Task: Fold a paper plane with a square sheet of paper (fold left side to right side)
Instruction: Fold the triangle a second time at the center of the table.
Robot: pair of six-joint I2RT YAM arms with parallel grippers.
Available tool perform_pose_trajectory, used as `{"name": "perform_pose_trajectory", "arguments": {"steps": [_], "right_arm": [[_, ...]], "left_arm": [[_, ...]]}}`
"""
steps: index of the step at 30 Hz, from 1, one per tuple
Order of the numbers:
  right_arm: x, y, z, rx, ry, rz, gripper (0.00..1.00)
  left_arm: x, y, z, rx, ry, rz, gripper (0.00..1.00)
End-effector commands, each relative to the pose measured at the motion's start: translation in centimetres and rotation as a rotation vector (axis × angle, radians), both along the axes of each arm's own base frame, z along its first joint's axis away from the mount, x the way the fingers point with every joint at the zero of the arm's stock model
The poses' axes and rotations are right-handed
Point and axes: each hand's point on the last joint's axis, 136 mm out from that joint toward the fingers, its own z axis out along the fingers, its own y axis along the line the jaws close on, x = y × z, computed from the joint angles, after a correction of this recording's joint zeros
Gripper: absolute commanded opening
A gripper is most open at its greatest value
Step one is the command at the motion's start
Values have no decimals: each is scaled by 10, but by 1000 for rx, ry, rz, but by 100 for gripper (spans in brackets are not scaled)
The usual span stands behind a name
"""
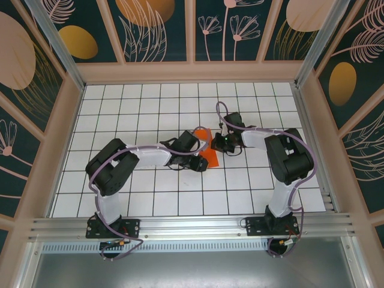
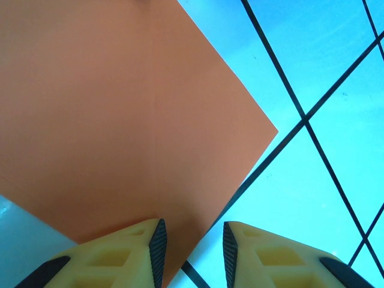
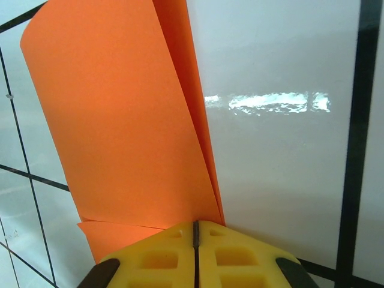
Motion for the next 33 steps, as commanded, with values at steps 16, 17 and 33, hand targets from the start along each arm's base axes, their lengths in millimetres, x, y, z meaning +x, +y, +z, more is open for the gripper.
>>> {"name": "perform_pose_trajectory", "arguments": {"steps": [16,17,33], "right_arm": [[-11,-11,-26,-81,58,-2,9],[-11,-12,-26,-82,58,-2,9],[-11,-9,-25,-80,59,0,9]], "left_arm": [[-10,5,51,-38,34,-19,34],[-6,-1,56,-55,26,-21,34],[9,-12,-5,1,92,-17,35]]}}
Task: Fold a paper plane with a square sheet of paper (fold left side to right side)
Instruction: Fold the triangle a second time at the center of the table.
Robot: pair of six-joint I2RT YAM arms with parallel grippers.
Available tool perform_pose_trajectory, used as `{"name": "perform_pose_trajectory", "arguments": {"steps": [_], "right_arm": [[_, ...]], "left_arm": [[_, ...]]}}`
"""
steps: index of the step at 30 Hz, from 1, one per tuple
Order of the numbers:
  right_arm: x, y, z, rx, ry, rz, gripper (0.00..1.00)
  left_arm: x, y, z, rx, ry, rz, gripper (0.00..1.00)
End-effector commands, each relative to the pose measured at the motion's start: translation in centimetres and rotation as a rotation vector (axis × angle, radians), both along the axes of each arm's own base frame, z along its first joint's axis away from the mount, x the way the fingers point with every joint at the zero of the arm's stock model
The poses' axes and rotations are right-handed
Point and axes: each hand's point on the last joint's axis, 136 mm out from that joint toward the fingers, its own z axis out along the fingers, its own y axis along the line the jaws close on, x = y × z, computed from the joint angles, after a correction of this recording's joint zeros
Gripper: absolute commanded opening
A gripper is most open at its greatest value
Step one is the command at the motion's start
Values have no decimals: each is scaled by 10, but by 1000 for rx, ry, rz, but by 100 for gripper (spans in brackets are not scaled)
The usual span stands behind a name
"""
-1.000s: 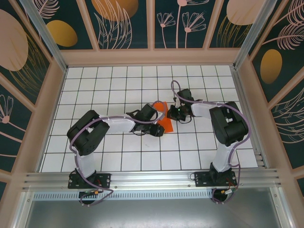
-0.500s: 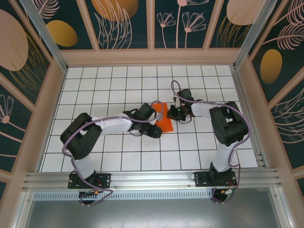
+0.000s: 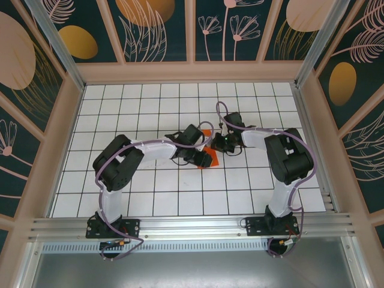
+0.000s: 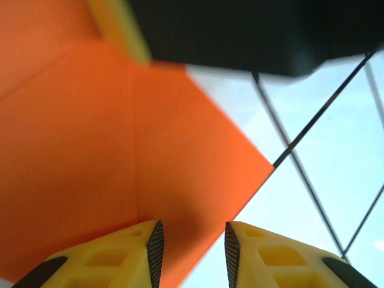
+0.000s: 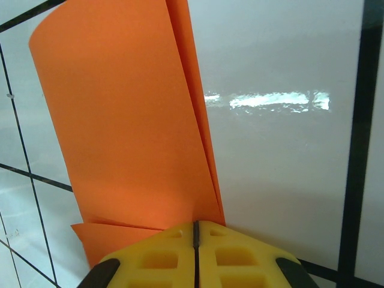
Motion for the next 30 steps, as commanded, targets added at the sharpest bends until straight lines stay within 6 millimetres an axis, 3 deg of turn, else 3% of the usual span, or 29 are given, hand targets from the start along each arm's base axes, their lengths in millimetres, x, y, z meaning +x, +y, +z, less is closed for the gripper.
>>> {"name": "perform_pose_trajectory", "arguments": {"steps": [1,10,19,26,30], "right_arm": [[-11,-10,-26,-84,56,-2,9],[-8,-9,-20,-82,38,1,9],[-3,-7,-15,-78,22,6,9],[11,-4,30,-52,-82,3,12],[7,-7,46,-72,-109,2,12]], "left_arm": [[-6,6,-9,5,32,-3,36],[-29,31,-25,55,81,23,35],[-46,49,-24,66,102,49,36],[-45,48,-30,64,107,61,36],[-43,45,-29,58,104,61,36]]}}
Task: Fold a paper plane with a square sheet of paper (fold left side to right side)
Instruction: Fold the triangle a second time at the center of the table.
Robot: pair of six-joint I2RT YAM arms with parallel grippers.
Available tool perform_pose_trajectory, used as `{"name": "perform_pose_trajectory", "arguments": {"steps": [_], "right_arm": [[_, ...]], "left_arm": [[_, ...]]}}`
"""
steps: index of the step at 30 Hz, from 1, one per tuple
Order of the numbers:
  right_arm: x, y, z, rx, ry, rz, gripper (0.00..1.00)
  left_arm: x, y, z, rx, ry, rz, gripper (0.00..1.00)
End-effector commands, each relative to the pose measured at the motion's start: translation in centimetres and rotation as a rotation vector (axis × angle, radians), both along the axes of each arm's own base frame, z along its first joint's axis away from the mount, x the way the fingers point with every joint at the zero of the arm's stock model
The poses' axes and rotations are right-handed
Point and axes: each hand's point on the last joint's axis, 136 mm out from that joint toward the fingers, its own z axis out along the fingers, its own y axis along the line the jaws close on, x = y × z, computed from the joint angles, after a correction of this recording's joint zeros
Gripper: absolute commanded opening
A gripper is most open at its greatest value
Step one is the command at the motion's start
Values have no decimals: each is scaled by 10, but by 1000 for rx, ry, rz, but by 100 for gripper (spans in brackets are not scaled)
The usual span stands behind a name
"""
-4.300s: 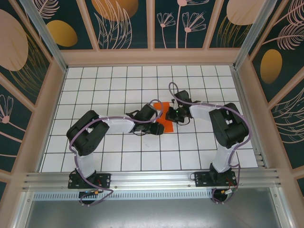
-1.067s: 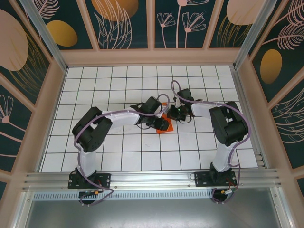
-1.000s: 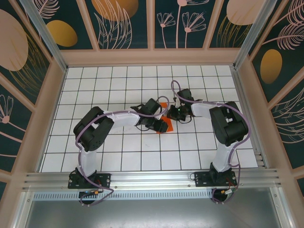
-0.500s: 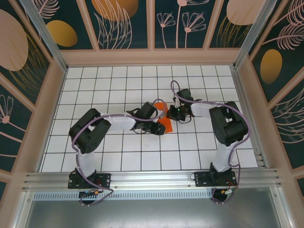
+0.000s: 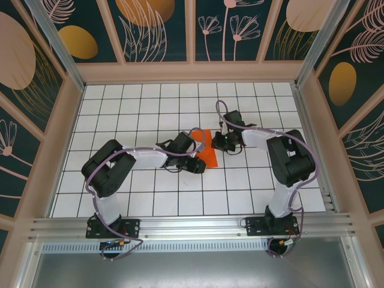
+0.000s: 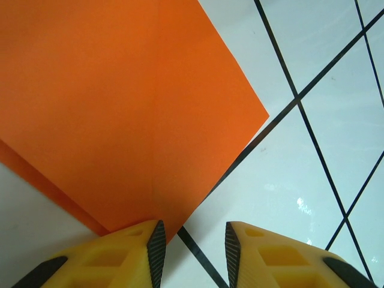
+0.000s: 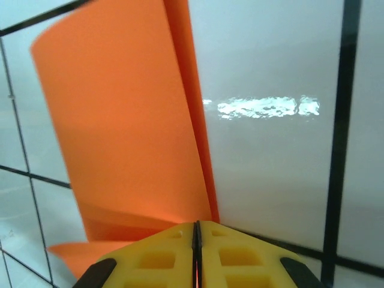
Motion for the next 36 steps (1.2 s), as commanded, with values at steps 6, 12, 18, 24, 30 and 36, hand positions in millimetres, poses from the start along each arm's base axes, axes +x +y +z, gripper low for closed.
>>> {"name": "perform_pose_trajectory", "arguments": {"steps": [6,12,18,24,30,36], "right_arm": [[-21,23,33,56,-48,49,10],[-30,42,22,77,-19,74,9],[-36,44,-3,56,22,79,9],[-33,37,-21,9,29,78,9],[-26,21,-34,-61,32,65,9],[-10,-5,-30,-71,2,27,9]], "left_arm": [[-20,22,-29,106,105,17,35],[-19,21,-28,105,103,17,35],[-19,23,-31,119,103,21,35],[-21,27,-35,135,113,25,35],[-24,31,-42,155,126,27,35],[-30,40,-56,193,149,37,35]]}}
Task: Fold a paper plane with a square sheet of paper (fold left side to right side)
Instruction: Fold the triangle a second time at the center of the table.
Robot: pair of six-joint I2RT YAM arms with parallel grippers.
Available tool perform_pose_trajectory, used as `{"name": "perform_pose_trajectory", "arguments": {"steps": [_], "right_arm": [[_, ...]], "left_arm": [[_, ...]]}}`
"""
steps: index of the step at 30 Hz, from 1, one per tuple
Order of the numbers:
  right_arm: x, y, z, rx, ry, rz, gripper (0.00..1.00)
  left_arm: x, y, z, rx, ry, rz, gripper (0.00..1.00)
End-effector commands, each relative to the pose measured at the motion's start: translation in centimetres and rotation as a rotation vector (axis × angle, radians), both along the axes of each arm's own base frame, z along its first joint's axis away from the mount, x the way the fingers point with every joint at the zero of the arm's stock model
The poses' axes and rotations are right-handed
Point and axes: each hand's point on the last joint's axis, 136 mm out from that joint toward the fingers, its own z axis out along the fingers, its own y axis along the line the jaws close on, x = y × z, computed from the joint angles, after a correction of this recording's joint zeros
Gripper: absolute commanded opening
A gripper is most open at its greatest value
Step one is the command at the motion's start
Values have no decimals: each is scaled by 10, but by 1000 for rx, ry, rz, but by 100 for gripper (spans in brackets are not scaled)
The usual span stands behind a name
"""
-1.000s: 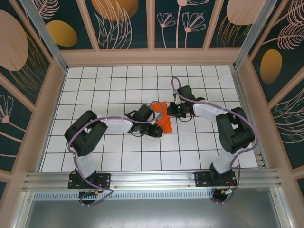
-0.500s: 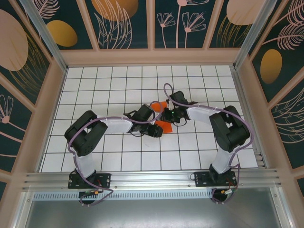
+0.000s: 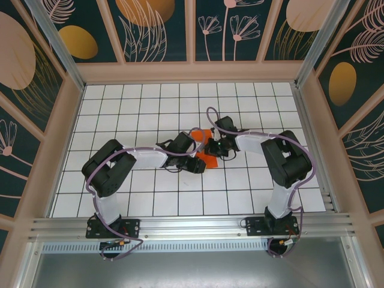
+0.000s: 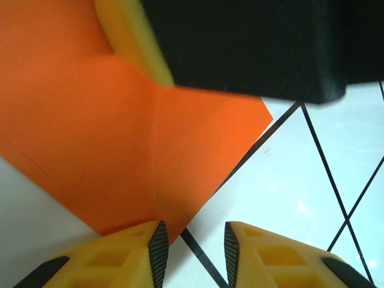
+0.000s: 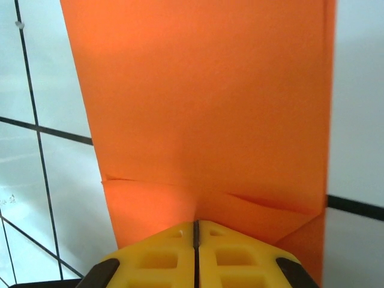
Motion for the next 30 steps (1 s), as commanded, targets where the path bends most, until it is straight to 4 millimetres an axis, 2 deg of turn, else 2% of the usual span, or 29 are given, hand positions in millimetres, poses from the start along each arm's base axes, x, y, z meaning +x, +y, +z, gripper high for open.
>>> {"name": "perform_pose_trajectory", "arguments": {"steps": [1,6,10,13,16,19,20,22,26,30], "right_arm": [[17,-36,-14,-88,-24,-58,9],[29,-53,-14,-87,-35,-87,10],[26,-52,-17,-69,-19,-81,10],[21,-52,-20,-58,-5,-80,10],[20,-49,-17,-35,-6,-78,10],[25,-43,-3,6,-38,-69,11],[27,-41,5,23,-60,-66,12],[35,-40,24,45,-116,-72,17],[44,-48,59,54,-220,-105,34],[41,-62,80,58,-292,-145,49]], "left_arm": [[-31,39,-54,184,143,29,35],[-30,39,-53,183,140,28,35],[-28,34,-45,149,129,31,35],[-18,22,-21,86,91,34,37],[-2,13,18,-3,38,43,41],[15,16,50,-66,-11,70,48],[26,15,69,-93,-51,84,49],[36,18,82,-108,-83,100,53],[53,27,78,-82,-99,140,56],[59,16,66,-97,-73,111,56]]}}
